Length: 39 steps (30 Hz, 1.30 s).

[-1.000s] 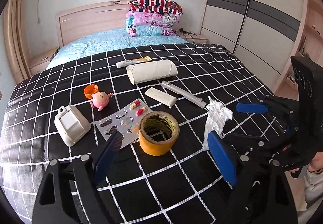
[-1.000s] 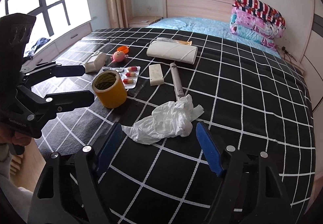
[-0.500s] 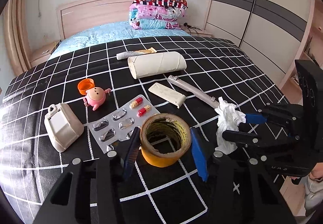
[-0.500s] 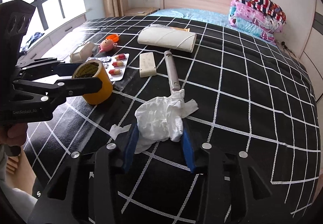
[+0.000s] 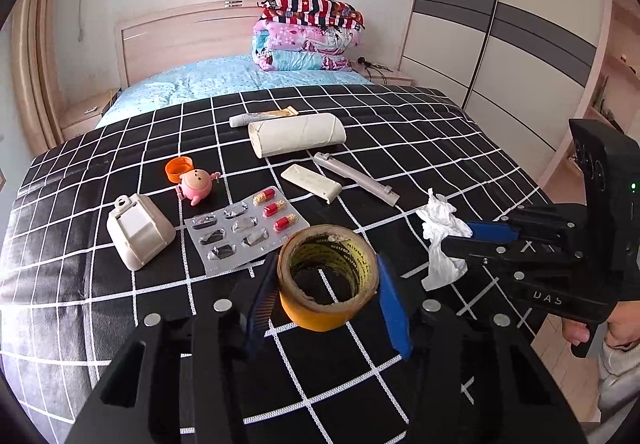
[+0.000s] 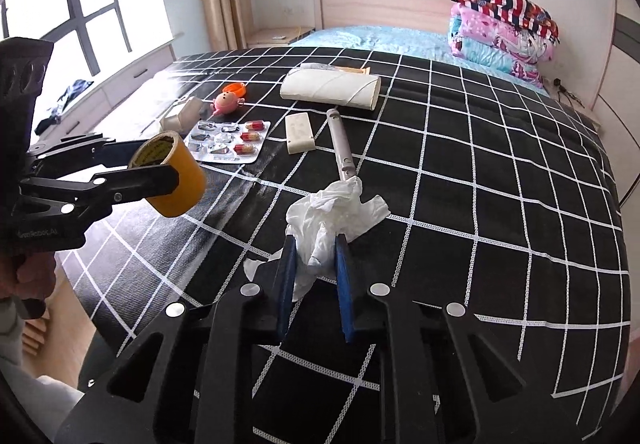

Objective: Collect trash
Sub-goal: 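Grasp the yellow tape roll with the left tool while the right tool grasps the white tissue, then carry tape and tissue over the bin and open both tools to drop them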

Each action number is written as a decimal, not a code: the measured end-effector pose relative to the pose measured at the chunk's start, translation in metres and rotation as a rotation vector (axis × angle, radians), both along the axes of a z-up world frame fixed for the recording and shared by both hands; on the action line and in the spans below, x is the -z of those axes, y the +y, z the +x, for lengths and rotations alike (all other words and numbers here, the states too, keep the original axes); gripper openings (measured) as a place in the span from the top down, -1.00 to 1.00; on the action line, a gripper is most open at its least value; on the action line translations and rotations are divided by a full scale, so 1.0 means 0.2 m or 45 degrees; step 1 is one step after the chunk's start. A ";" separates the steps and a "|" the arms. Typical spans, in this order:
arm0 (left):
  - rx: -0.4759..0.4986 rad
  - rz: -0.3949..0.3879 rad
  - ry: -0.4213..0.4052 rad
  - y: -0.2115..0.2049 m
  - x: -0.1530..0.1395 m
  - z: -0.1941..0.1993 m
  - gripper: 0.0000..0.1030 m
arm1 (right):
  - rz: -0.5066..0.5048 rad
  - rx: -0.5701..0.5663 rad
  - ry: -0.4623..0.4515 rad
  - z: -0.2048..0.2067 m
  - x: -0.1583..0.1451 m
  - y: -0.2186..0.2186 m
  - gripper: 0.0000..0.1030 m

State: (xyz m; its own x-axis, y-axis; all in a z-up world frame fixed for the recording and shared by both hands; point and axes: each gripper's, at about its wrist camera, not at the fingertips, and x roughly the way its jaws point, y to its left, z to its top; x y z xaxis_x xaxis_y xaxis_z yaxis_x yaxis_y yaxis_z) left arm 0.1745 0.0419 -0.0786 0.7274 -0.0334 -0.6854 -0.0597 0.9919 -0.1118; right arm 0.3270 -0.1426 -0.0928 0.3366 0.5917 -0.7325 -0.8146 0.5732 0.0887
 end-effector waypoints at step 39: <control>0.245 0.041 0.127 -0.40 0.34 -0.72 0.09 | -0.061 -0.179 0.204 -0.71 0.30 -0.32 0.63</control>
